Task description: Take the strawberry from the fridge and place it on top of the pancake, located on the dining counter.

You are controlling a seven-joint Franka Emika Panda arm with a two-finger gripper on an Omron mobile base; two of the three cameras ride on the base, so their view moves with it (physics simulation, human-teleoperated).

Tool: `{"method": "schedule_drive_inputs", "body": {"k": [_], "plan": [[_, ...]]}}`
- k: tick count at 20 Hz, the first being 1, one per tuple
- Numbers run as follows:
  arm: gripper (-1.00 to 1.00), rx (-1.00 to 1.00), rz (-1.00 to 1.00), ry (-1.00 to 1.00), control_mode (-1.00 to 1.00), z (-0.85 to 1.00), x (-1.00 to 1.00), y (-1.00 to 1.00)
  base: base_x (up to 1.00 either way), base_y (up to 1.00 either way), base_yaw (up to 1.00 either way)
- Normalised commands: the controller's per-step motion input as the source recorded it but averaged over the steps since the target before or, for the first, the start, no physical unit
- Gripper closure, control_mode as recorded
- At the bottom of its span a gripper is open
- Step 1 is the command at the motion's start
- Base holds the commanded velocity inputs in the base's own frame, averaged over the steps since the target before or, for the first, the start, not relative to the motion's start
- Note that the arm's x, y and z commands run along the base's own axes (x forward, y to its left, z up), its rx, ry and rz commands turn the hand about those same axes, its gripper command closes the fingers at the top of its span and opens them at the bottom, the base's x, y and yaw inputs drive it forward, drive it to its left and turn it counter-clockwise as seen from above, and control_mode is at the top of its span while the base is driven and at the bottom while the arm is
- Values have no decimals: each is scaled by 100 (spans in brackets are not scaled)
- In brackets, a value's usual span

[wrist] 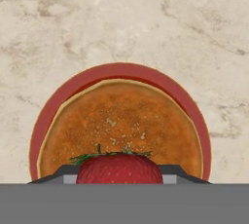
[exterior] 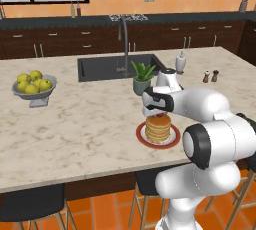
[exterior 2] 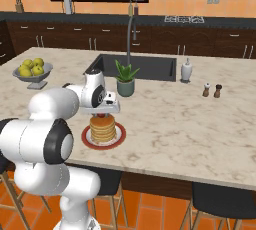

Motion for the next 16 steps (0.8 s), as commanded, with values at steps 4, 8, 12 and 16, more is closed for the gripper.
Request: {"method": "schedule_drive_inputs", "body": {"k": [4,8,12,16], "plan": [[100,0,0,0,-100,-8,0,0,0,0,0],[100,0,0,0,-100,-11,0,0,0,0,0],[100,0,0,0,-100,-23,-17,0,0,0,0],[-100,0,0,0,-100,-45,-20,0,0,0,0]]}}
